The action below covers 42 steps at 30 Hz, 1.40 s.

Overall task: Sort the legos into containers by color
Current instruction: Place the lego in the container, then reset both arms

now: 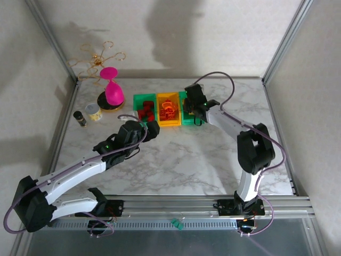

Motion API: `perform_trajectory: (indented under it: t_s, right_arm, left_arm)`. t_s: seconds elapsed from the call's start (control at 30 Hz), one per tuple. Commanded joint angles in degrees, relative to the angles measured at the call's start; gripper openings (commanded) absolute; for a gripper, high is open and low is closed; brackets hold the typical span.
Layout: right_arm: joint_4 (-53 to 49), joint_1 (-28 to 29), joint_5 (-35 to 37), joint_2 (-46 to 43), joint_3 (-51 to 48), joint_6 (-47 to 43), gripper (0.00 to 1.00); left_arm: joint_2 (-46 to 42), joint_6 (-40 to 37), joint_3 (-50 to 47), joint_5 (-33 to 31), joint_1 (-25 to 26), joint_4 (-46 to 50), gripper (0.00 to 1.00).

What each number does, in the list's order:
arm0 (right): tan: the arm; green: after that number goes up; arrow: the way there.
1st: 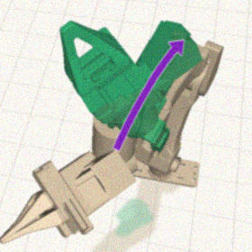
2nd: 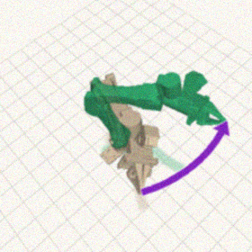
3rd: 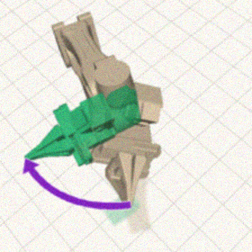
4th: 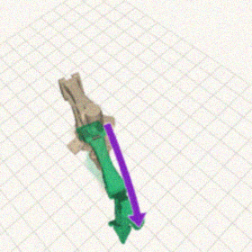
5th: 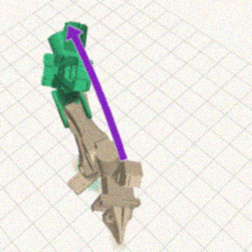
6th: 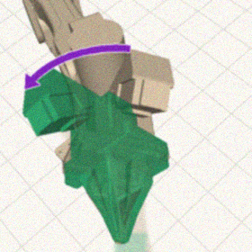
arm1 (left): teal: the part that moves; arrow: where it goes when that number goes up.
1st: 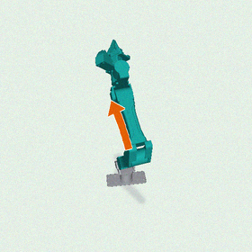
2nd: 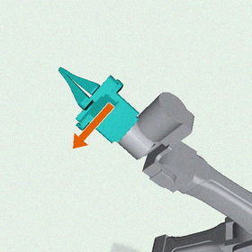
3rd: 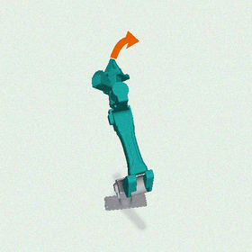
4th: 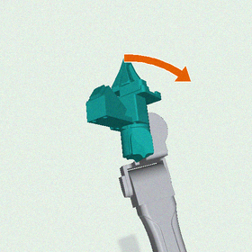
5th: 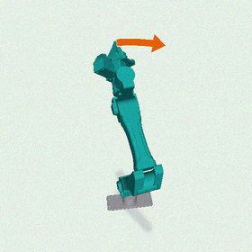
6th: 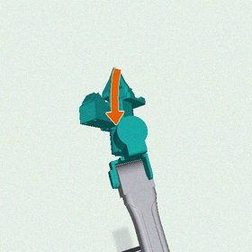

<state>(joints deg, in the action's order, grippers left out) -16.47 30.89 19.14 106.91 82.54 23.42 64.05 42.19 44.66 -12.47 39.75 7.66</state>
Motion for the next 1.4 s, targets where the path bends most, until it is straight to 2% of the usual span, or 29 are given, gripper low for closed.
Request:
perform_trajectory:
  t_s: [0.0, 0.17, 0.33, 0.47, 0.6, 0.83, 0.97, 1.03, 1.13, 1.37]
  right_arm:
    - [0.8, -1.4, 1.9, 5.5, 6.5, -4.0, 0.42]
    - [2.6, -2.7, 1.0, 12.3, 13.6, -7.3, 0.45]
    - [0.0, -4.0, -0.9, 18.7, 20.8, -7.9, 0.49]
    - [3.0, -4.0, -5.1, 17.1, 19.3, -9.7, 0.58]
    - [5.4, -4.0, -5.9, 11.9, 15.2, -10.0, 0.67]
    - [10.0, -4.3, -7.4, -0.4, 5.0, -9.4, 0.78]
    - [14.1, -5.0, -4.6, -9.7, -4.0, -9.2, 0.93]
    - [18.1, -5.8, -1.5, -14.8, -9.9, -9.7, 0.98]
    - [22.7, -9.2, 2.2, -23.0, -20.2, -7.4, 0.98]
    - [31.7, -21.7, 11.9, -37.0, -43.8, -3.3, 0.99]
  left_arm:
    - [1.2, -1.2, 2.2, 2.3, -2.5, -2.3, 1.00]
    - [1.6, -1.7, 3.0, 2.5, -4.7, -2.5, 1.00]
    - [1.2, -1.6, 2.6, 2.6, -6.1, -2.5, 1.00]
    - [0.6, -1.4, 2.1, 3.0, -6.7, -2.5, 1.00]
    - [0.5, -1.4, 1.7, 3.2, -7.1, -2.7, 1.00]
    - [0.2, -1.6, 1.1, 2.9, -8.5, -3.4, 1.00]
    - [-0.8, -4.5, 2.9, 0.5, -11.1, -1.0, 1.00]
    - [-2.0, -5.7, 2.2, -2.6, -13.4, -0.7, 1.00]
    - [-3.8, -6.9, 0.0, -4.1, -19.9, -2.0, 1.00]
    - [-5.8, -15.0, -12.4, -22.1, -30.9, -15.5, 1.00]
